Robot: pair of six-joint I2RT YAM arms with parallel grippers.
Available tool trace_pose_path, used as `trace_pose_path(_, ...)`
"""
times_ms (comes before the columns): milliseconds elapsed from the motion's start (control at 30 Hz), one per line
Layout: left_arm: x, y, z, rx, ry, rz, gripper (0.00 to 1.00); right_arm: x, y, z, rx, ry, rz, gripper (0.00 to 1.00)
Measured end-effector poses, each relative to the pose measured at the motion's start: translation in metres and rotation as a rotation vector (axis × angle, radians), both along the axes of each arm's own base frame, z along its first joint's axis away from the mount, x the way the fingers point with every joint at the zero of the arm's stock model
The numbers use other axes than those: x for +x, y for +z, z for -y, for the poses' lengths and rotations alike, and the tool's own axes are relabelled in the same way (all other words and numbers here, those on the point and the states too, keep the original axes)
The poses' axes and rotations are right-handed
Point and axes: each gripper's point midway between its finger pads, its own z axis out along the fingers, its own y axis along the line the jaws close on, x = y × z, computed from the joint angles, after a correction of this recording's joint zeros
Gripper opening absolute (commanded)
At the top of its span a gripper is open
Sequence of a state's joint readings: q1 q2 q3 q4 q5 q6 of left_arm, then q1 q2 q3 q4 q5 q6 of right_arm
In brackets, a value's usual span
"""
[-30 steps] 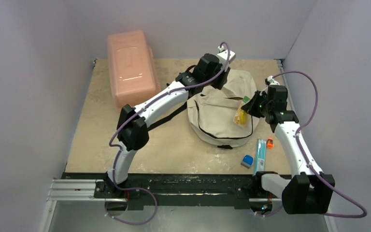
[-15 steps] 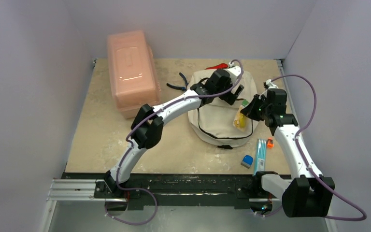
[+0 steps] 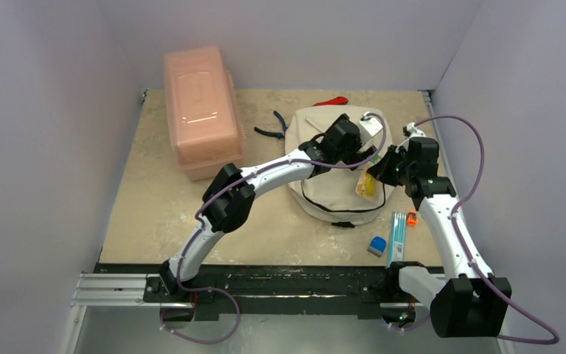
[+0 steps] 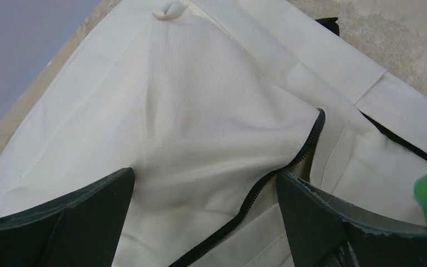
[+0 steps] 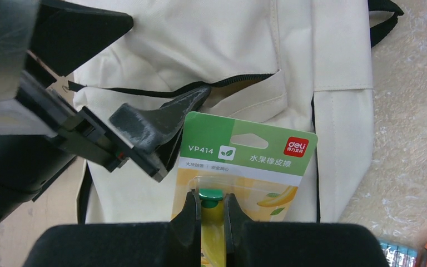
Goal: Pack the student bag
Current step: Place the stationery in the student bag.
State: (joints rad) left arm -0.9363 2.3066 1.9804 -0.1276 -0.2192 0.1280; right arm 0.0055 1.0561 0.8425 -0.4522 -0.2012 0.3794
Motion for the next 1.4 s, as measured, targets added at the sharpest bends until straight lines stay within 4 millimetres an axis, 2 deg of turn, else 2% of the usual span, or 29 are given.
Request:
trace_pose_path(67, 0.005, 0.000, 0.003, 0.026, 0.000, 0.016, 0.88, -0.001, 0.001, 0.000, 0.000, 0.000, 0.005, 0.00)
trace_pose_path(133, 0.013, -0.001, 0.007, 0.044, 0.014, 0.033, 0.67, -0.001, 0.003, 0.001, -0.001, -0.003, 0.012, 0.00)
trace_pose_path(167, 0.017, -0.003, 0.008, 0.054, 0.020, 0.042, 0.51, -0.001, 0.004, 0.001, 0.000, -0.004, 0.015, 0.00)
trace_pose_path(233, 0.023, -0.008, 0.009, 0.078, 0.025, 0.052, 0.11, 0.000, 0.002, 0.001, 0.002, -0.005, 0.019, 0.00)
trace_pose_path(267, 0.024, -0.009, 0.010, 0.083, 0.025, 0.053, 0.01, -0.001, -0.001, 0.000, 0.004, -0.004, 0.015, 0.00)
trace_pose_path(433, 0.024, 0.001, 0.009, 0.112, 0.001, 0.079, 0.00, -0.004, -0.014, -0.002, 0.017, 0.001, -0.020, 0.00)
trace_pose_path(633, 0.008, 0.022, -0.003, 0.091, -0.083, 0.001, 0.00, 0.007, -0.012, -0.015, 0.050, 0.057, 0.013, 0.00)
trace_pose_path(867, -0.005, 0.040, -0.026, -0.038, -0.164, -0.248, 0.00, 0.021, 0.002, -0.064, 0.087, 0.196, 0.073, 0.00)
trace_pose_path(967, -0.005, 0.047, -0.034, -0.131, -0.157, -0.367, 0.00, 0.029, 0.004, -0.076, 0.146, 0.207, 0.081, 0.00)
trace_pose_path(1067, -0.003, 0.058, -0.037, -0.235, -0.152, -0.472, 0.00, 0.040, 0.000, -0.090, 0.208, 0.210, 0.056, 0.00)
trace_pose_path(1167, -0.003, 0.065, -0.039, -0.308, -0.148, -0.551, 0.00, 0.048, -0.015, -0.104, 0.266, 0.206, 0.002, 0.00)
trace_pose_path(1267, -0.006, 0.069, -0.036, -0.357, -0.147, -0.603, 0.00, 0.056, -0.026, -0.107, 0.319, 0.148, -0.034, 0.00)
trace_pose_path(1400, -0.008, 0.066, -0.033, -0.388, -0.141, -0.637, 0.00, 0.076, -0.013, -0.098, 0.461, 0.021, -0.002, 0.00)
